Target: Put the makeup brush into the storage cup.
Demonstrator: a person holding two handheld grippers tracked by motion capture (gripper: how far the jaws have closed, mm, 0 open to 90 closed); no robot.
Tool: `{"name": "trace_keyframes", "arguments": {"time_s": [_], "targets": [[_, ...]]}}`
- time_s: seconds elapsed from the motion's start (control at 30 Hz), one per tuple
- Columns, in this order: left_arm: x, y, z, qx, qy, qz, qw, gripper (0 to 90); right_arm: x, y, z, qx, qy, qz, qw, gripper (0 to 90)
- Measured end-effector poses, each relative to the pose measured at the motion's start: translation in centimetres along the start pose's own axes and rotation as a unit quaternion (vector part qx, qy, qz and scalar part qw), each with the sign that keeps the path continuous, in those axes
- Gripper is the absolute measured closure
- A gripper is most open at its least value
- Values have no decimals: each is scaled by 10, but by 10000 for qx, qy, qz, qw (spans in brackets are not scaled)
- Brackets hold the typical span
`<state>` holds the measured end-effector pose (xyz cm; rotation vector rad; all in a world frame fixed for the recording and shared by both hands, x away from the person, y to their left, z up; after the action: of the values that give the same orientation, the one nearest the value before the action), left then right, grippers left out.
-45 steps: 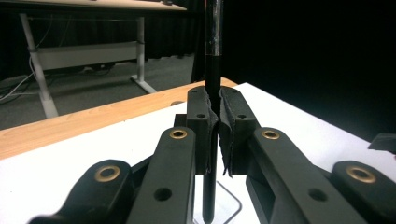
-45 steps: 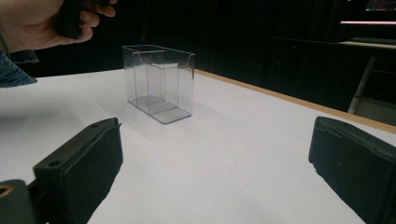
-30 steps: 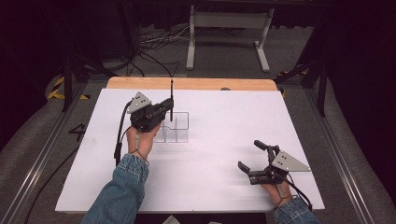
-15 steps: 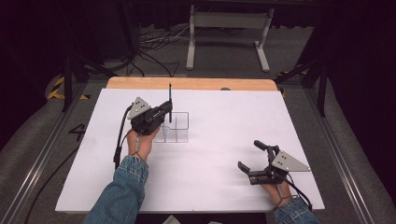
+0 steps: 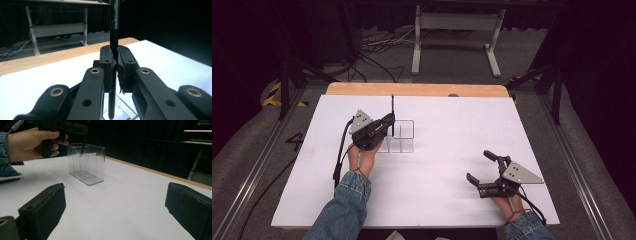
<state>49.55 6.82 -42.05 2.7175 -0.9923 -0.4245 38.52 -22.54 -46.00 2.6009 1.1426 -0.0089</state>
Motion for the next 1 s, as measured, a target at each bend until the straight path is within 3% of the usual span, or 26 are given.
{"name": "trace_keyframes", "arguments": {"time_s": [0.87, 0.93, 1.0], "targets": [[2, -3, 11, -142, -78, -5, 9999, 823, 0, -1, 0, -13, 19, -27, 10000, 35], [3, -3, 11, -288, -74, 63, 9995, 749, 0, -1, -1, -14, 21, -27, 10000, 35], [3, -3, 10, -701, -86, 234, 9972, 589, 0, -1, 0, -15, 14, -26, 10000, 35]]}}
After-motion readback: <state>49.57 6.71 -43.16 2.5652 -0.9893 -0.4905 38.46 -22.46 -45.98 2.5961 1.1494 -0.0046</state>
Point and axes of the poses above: each handheld gripper's, and its own axes: x roughly forward along the jaws, z roughly out of its underside, y roughly to its right, the point moved 9 cm from there along x, roughly forward along the jaws, and after that the axes turned 11 degrees about -x, right-handed, at the moved point
